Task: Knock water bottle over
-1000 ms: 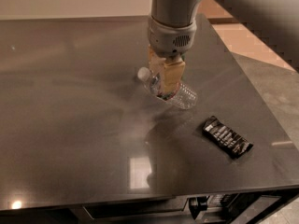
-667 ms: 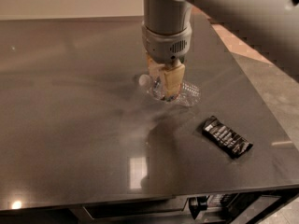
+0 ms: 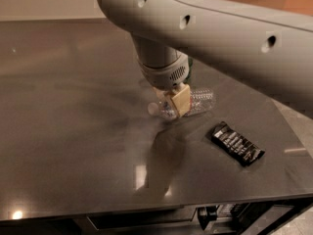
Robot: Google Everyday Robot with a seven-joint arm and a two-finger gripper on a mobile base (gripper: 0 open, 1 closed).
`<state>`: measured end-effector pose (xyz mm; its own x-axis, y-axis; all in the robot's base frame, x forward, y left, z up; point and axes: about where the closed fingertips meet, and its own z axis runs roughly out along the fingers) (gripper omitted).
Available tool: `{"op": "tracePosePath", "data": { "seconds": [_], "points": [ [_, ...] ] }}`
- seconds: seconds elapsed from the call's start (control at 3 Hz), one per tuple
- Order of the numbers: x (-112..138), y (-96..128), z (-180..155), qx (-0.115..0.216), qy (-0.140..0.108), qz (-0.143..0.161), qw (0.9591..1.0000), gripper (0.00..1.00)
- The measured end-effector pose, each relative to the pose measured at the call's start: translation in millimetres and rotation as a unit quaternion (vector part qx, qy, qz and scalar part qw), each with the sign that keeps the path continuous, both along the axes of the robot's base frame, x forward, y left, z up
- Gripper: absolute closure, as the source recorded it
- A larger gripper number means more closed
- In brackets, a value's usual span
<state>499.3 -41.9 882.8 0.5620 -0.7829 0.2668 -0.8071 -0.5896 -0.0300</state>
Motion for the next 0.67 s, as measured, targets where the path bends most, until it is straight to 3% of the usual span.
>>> {"op": "tracePosePath", "data": {
  "seconds": [0.67],
  "points": [
    [5.1, 2.9, -4.5, 0.006, -0.010, 0.004, 0.9999, 0.12]
  ]
}}
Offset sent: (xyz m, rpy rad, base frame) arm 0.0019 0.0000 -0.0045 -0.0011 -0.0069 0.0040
